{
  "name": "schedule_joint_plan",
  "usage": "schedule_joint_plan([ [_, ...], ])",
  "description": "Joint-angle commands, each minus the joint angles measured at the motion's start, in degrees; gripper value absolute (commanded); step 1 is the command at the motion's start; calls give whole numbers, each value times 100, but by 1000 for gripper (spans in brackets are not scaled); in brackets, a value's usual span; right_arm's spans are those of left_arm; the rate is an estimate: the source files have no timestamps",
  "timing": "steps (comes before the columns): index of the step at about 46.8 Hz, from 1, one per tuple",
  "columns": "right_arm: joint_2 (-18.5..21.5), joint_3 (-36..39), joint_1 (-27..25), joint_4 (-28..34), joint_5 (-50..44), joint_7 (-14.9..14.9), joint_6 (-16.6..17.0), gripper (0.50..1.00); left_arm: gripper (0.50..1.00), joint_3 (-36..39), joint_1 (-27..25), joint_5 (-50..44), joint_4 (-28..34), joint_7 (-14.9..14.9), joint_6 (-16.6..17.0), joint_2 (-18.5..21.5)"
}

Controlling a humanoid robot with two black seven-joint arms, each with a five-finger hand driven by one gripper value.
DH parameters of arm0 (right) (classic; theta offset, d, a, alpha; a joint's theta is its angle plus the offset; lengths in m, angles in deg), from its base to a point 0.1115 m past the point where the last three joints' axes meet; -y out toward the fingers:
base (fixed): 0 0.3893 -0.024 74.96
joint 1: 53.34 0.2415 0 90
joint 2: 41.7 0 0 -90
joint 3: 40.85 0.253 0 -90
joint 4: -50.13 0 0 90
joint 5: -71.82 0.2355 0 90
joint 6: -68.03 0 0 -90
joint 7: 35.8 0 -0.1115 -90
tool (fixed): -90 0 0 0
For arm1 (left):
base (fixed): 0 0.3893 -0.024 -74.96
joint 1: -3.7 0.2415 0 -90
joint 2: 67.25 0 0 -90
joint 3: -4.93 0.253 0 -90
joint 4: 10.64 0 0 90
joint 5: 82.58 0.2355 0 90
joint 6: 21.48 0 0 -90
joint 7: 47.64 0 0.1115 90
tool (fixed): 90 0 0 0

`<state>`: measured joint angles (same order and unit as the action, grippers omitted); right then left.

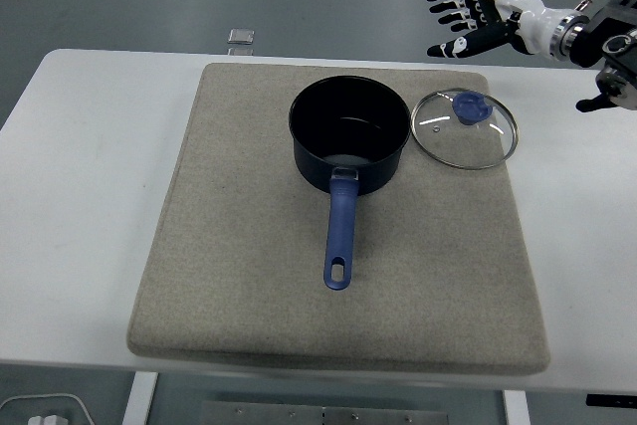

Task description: Lift the pot lid and place it to the right of the pot.

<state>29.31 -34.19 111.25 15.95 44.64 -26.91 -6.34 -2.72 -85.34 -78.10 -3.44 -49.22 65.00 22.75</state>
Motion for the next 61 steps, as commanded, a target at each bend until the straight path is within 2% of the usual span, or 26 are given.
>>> schedule_joint_plan([
  [1,9,63,-24,-1,449,-1,19,905,1000,0,0,0,0,0,0,0],
  [18,71,528,-331,43,2348,-62,344,907,1000,0,0,0,0,0,0,0],
  [39,281,555,-718,201,4308,-71,406,907,1000,0,0,0,0,0,0,0],
  [47,440,564,-859,307,4397,-54,397,909,1000,0,0,0,0,0,0,0],
  [61,466,555,-920,403,4397,-10,389,913,1000,0,0,0,0,0,0,0],
])
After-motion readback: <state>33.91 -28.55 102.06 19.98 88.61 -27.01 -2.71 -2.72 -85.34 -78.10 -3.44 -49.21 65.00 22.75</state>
